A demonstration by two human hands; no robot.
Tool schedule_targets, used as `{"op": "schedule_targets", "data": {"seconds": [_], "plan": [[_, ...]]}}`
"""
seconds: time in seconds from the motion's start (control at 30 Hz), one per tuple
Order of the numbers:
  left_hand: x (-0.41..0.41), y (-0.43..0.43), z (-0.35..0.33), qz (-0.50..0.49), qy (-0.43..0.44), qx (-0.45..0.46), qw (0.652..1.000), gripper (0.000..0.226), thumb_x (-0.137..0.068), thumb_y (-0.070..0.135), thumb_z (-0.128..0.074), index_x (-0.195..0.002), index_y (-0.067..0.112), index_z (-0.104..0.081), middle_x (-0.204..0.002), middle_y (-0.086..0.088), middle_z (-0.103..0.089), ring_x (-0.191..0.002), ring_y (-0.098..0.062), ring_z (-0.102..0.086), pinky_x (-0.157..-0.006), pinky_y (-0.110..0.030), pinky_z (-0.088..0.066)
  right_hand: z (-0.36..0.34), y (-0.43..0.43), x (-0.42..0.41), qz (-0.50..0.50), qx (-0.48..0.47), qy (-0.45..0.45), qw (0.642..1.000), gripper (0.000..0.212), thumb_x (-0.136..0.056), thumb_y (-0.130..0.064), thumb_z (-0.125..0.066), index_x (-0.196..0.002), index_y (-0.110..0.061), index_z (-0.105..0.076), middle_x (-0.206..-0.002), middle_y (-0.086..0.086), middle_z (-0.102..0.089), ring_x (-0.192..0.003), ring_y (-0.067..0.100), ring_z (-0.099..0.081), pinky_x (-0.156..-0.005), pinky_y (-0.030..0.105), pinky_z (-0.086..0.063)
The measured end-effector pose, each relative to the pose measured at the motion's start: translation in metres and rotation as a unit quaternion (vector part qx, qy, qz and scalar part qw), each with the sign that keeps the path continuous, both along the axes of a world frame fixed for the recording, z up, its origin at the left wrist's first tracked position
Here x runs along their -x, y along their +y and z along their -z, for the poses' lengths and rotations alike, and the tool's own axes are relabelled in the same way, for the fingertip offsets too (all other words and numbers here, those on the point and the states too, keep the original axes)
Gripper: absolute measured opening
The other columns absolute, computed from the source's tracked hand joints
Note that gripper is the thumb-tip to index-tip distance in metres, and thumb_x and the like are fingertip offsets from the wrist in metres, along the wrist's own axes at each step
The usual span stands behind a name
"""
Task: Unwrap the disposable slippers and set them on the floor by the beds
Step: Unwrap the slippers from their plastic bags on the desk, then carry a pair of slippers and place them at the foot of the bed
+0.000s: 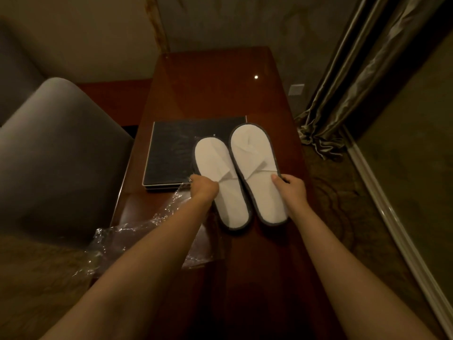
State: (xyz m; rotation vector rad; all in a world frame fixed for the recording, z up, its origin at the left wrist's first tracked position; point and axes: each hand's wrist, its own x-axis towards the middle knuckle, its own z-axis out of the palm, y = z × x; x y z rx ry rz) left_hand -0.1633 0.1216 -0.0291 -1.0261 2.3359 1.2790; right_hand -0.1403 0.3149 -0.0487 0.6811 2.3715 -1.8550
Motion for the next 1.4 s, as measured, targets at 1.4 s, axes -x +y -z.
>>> {"op": "schedule_targets", "data": {"seconds": [1.4], "plan": [[-0.25, -0.346, -0.12, -0.294, 0.411, -0.3, 0.809, 0.039, -0.084, 0.011, -0.059, -0.122, 0.015, -0.053, -0.104, -0.002, -0.067, -0.092, -0.018, -0.065, -0.063, -0.028, -0.056, -0.146, -0.375, -0.135, -0.274, 0.133, 0.173, 0.937, 0.02, -0.094, -0.025, -0.049, -0.109, -0.015, -0.057, -0.086, -0.009, -0.057, -0.078, 0.006, -0.055, -0.064, 0.02, -0.047]]}}
